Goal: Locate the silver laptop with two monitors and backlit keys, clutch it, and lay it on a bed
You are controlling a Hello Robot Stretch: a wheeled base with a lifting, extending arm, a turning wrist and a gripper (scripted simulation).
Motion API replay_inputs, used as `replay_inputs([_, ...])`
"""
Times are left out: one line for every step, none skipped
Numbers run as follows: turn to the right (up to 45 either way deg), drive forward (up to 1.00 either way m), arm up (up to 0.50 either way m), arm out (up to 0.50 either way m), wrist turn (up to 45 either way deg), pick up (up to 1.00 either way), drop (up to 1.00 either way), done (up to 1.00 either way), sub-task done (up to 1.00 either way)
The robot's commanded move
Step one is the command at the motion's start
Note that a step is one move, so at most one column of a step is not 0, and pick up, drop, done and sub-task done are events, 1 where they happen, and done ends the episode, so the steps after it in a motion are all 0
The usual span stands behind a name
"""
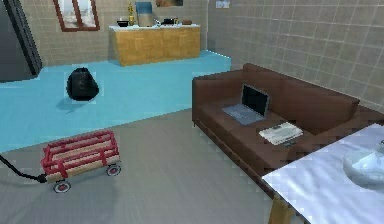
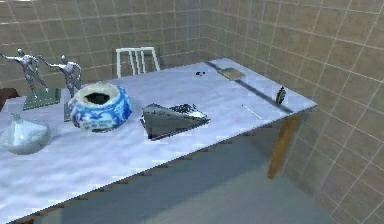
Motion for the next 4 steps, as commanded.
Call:
replay_inputs([0.0,0.00,0.50,0.00,0.0,0.00,0.00,0.00,0.00])
replay_inputs([0.0,0.00,0.38,0.00,0.0,0.00,0.00,0.00,0.00])
replay_inputs([0.0,0.00,0.00,0.50,0.0,0.00,0.00,0.00,0.00])
replay_inputs([0.0,0.00,0.00,0.00,45.0,0.00,0.00,0.00,0.00])
